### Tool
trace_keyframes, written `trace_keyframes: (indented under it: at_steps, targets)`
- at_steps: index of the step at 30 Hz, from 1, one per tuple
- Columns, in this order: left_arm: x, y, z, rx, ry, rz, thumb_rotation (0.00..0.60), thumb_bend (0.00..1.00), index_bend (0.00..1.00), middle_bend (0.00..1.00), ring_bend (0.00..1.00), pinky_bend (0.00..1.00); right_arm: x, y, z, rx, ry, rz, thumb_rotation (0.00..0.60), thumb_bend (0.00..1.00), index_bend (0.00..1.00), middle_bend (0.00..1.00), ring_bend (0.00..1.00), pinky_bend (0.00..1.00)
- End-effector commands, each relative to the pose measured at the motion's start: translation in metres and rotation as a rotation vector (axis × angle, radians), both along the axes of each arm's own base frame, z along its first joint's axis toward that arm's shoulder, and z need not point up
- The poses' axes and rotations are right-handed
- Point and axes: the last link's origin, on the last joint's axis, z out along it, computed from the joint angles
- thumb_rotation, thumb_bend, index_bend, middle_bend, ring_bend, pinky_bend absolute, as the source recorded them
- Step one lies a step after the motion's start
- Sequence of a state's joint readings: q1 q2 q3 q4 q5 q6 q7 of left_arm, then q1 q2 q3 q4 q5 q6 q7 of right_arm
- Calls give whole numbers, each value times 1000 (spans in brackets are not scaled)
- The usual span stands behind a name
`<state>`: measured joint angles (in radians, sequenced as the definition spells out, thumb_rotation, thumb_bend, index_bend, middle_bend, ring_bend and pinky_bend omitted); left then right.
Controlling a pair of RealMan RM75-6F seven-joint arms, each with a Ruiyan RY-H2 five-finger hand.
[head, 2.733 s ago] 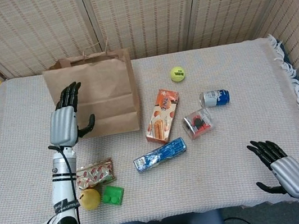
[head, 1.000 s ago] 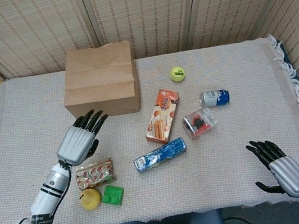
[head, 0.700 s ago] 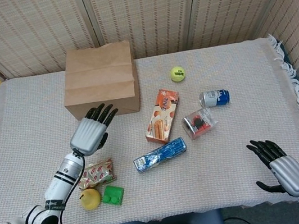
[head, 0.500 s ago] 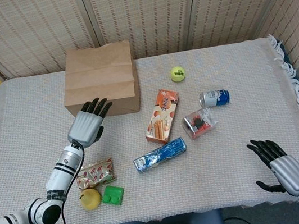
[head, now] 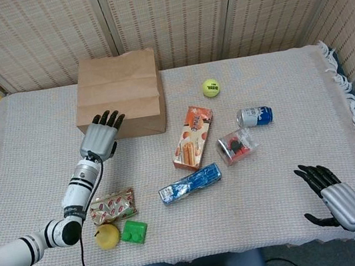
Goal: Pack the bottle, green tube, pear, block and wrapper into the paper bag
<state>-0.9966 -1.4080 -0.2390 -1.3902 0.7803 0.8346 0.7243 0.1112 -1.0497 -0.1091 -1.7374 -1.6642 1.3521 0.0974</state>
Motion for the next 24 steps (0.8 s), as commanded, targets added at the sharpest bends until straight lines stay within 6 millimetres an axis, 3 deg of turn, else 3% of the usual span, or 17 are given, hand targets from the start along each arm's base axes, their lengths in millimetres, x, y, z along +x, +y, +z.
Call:
trace_keyframes:
  at_steps: [1,13,24]
  targets:
    - [-2,4,-5,-7,7,7,600,508,0,0,0,137,0,-1,0,3,1,-5,600,124,0,0,0,35]
    - [-38,-1,0,-13,45,66,600,509,0,0,0,150,1,-1,-1,10,6,-10,600,123,0,0,0,35]
    - [-58,-41,13,-64,38,35,600,508,0,0,0,167,2,1,-2,6,8,8,600,124,0,0,0,35]
